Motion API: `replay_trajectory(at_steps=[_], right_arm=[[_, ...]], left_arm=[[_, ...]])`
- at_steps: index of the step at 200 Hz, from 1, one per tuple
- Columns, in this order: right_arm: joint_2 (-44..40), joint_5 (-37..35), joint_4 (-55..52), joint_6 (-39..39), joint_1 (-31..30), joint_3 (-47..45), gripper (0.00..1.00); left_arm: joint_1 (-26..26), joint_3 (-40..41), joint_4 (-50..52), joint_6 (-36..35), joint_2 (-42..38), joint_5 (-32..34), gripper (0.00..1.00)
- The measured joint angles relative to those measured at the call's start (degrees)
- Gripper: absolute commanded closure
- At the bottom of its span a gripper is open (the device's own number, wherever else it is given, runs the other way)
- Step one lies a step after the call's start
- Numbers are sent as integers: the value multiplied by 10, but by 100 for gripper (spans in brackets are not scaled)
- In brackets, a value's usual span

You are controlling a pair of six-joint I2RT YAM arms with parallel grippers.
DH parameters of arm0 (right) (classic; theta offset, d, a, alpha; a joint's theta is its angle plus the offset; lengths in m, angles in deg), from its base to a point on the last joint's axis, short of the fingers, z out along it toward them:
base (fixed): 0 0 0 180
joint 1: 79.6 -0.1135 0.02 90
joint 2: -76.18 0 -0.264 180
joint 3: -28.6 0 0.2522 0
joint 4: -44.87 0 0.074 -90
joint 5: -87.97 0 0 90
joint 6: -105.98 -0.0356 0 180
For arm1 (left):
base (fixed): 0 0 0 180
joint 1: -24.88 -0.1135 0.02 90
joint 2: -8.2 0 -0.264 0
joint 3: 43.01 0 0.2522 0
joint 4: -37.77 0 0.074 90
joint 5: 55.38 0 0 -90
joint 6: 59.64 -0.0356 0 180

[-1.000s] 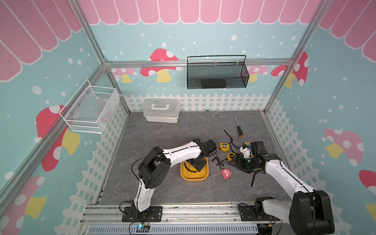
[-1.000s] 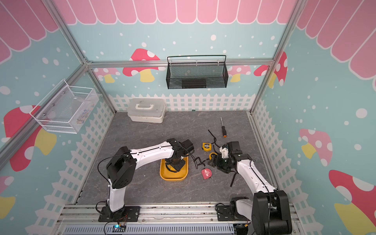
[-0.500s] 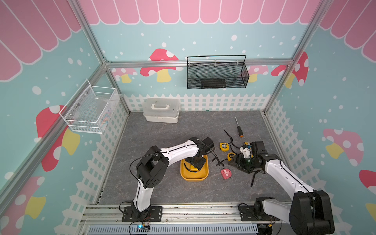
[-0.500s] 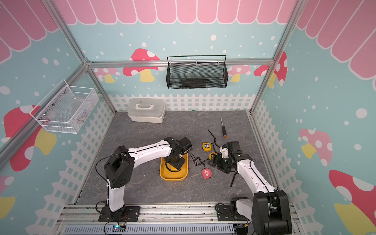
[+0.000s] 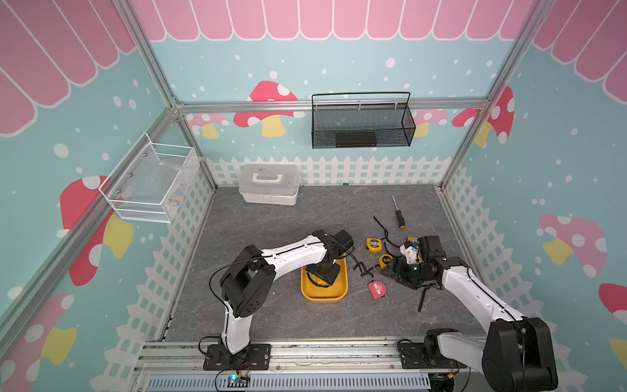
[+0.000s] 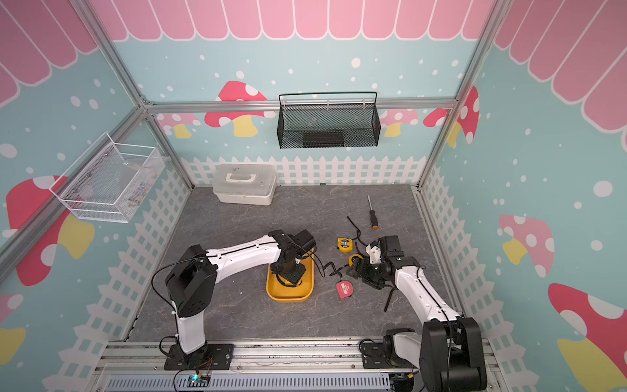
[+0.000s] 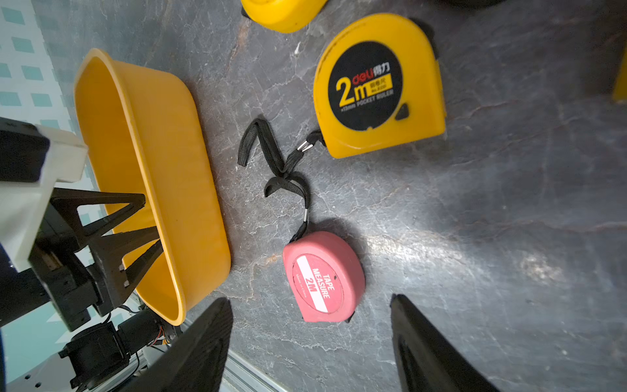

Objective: Take the tape measure out of the storage box
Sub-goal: Pick up the tape measure from the storage box.

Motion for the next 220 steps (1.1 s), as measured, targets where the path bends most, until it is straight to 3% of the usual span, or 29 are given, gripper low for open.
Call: replay_trajectory(at_steps=[140, 220], right_arm=[[0, 5, 0, 8, 1, 0, 24], [0, 5, 0, 8, 1, 0, 23]], left_arm=[[0, 44, -94, 103, -13, -18, 33], [0, 60, -109, 87, -28, -17, 32]])
